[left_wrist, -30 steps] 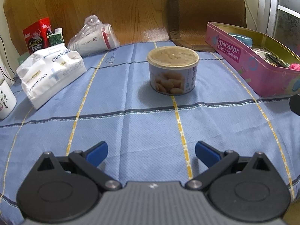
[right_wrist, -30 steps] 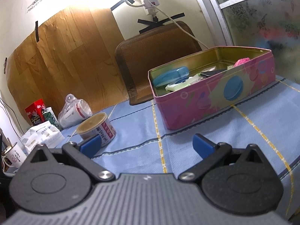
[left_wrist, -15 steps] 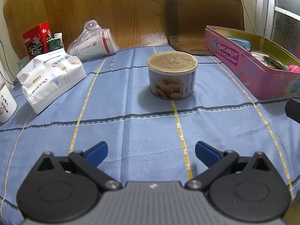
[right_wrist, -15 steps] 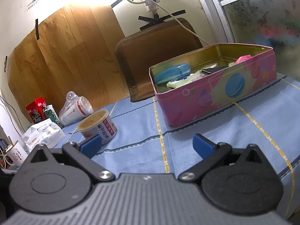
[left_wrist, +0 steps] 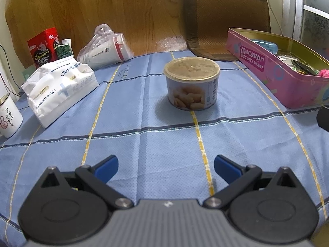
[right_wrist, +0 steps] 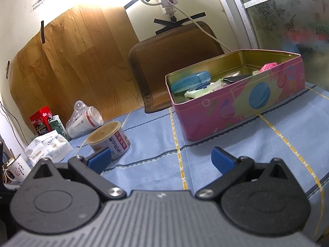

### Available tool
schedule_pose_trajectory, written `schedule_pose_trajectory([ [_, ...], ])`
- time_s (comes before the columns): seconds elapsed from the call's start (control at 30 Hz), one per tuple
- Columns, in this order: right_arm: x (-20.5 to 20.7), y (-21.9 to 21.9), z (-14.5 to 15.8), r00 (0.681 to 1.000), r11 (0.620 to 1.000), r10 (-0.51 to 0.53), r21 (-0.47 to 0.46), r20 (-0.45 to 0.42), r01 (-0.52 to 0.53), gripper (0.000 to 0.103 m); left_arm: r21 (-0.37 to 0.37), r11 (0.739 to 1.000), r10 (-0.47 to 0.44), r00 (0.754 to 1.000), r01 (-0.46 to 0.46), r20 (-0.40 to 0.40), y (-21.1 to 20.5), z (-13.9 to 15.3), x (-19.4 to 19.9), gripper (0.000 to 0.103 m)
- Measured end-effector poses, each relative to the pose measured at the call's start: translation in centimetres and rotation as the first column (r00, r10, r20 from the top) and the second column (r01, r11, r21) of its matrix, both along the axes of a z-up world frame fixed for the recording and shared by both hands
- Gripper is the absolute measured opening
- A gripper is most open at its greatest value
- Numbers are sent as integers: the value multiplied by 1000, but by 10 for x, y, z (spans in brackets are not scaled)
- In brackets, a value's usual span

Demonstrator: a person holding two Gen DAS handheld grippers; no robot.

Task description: Organize soft objects

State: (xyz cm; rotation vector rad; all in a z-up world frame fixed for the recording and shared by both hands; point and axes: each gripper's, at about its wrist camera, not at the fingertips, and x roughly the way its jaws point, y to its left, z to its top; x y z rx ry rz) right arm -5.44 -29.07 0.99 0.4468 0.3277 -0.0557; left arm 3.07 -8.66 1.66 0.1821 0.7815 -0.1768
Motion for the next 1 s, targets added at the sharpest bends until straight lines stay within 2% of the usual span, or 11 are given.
schedule_pose_trajectory([
  [1.0, -2, 2, 1, 1000, 1000, 3, -4, 11, -3, 103, -4, 1000, -7, 998, 7, -56, 0, -5, 1, 103],
])
